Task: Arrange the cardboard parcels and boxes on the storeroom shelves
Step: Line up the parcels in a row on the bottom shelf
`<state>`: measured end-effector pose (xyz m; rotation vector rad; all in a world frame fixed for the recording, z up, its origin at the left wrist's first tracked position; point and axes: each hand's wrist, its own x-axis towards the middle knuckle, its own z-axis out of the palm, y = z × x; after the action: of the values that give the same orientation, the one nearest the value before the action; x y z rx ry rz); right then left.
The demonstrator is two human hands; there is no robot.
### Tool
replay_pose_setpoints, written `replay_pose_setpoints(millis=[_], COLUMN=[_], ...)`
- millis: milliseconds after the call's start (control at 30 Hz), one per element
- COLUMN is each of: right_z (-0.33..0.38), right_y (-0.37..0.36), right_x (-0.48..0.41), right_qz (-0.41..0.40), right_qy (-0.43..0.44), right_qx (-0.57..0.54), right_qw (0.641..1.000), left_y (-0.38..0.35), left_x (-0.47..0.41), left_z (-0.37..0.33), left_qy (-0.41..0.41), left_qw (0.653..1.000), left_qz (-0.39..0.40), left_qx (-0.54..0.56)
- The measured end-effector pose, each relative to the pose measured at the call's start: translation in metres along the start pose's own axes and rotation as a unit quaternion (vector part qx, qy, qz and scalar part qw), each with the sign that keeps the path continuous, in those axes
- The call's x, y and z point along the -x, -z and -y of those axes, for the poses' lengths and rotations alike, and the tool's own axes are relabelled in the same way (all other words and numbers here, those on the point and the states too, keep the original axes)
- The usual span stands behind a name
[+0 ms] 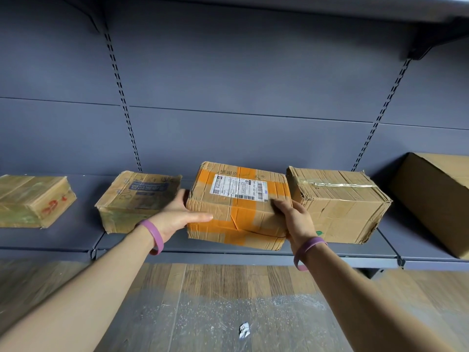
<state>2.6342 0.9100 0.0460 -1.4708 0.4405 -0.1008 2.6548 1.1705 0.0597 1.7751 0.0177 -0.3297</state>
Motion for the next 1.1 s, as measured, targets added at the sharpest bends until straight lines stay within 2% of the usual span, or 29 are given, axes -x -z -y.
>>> replay_pose_setpoints(millis=[133,300,367,633,800,900,1000,1100], right_z=[0.000,-0.001,-0.002,-0.004,0.000,0.004,0.007,0.010], right_y=[0.003,0.001,0.000,0.001,0.000,0.000,0.001,-0.001], right_x=[-0.004,-0.005,-0.004,-0.007,-0.001,0.000,-0.002,-0.003], right_qz=[0.007,0.022,0.027,0.034,0.051,0.038,0.019,-0.008], right_qy=[0.006,0.004,0.005,0.004,0.033,0.054,0.039,0.028], right_qx=[-0.008,-0.017,-0.016,-0.022,-0.001,0.012,0.014,0.007], right_qw=[1.000,1.000,1.000,0.999,0.998,0.998,0.999,1.000], left_y=[-0.005,-0.004,-0.003,-0.007,-0.004,-0.002,0.000,0.003], left_x=[0.006,-0.003,-0.001,0.002,0.001,0.001,-0.002,-0.005], left_z=[-0.005,-0.003,-0.003,-0.008,-0.005,-0.002,0.000,0.001], left_qy=[0.025,0.043,0.027,0.002,-0.007,-0.012,-0.010,-0.006], left_qw=[0.994,0.977,0.977,0.979,0.985,0.991,0.991,0.988], left_qz=[0.019,-0.130,-0.154,-0.160,-0.149,-0.132,-0.129,-0.146], left_qx=[0.101,0.165,0.148,0.125,0.088,0.025,-0.028,-0.043])
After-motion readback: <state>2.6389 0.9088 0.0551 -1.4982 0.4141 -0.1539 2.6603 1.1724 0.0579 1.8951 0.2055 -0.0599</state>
